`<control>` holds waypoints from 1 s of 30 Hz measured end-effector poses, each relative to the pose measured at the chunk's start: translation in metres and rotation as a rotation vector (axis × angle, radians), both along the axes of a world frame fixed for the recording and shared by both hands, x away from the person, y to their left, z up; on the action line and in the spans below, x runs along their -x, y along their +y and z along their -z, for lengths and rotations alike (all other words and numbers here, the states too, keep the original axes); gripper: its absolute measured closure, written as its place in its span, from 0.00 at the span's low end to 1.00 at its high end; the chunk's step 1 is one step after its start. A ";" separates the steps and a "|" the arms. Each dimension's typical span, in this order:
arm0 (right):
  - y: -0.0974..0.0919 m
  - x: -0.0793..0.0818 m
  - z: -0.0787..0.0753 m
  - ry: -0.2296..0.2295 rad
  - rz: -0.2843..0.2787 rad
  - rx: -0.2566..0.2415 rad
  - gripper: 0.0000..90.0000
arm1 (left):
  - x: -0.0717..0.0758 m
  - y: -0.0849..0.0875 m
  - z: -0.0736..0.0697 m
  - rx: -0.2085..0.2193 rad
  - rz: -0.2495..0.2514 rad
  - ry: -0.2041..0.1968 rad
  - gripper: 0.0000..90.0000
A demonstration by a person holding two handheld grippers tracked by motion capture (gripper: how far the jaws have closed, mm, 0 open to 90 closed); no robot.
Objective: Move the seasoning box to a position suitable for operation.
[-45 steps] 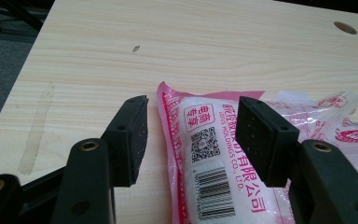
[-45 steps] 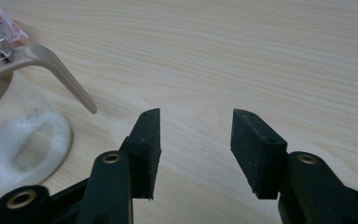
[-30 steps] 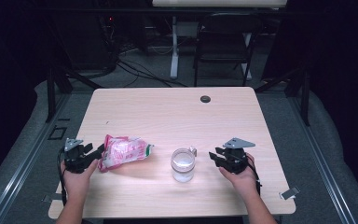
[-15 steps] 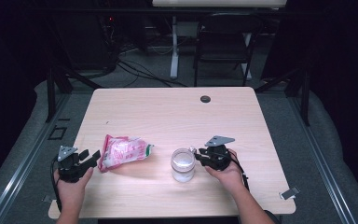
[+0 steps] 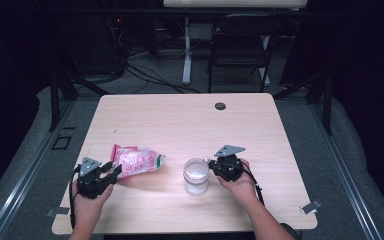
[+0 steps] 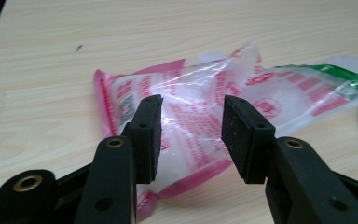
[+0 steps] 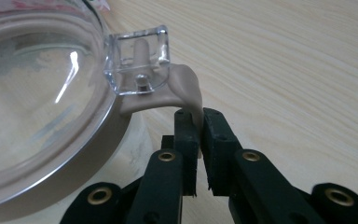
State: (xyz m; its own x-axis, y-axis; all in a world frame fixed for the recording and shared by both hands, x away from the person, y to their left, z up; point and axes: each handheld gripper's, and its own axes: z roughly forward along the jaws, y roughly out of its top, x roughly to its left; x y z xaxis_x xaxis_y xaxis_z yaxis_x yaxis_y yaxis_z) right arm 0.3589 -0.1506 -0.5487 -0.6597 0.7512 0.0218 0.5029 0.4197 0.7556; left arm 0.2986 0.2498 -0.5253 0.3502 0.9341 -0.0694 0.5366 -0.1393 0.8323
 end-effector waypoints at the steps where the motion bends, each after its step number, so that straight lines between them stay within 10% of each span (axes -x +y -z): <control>1: 0.001 0.001 0.000 -0.004 0.016 0.007 0.95 | 0.000 -0.004 0.000 -0.007 0.015 -0.004 0.65; 16: 0.005 0.032 -0.003 -0.025 0.157 0.058 0.95 | -0.007 -0.076 -0.017 -0.016 0.264 0.013 0.67; 30: -0.006 0.054 -0.016 -0.029 0.142 0.023 0.85 | -0.023 -0.120 -0.036 0.012 0.399 0.022 0.94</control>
State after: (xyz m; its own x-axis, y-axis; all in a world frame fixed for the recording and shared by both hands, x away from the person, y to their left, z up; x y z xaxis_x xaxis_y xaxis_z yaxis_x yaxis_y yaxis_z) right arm 0.3045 -0.1563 -0.5323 -0.5468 0.8371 -0.0141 0.5365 0.3632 0.7618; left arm 0.3216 0.1300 -0.4898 0.6840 0.7238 -0.0909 0.4598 -0.3310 0.8240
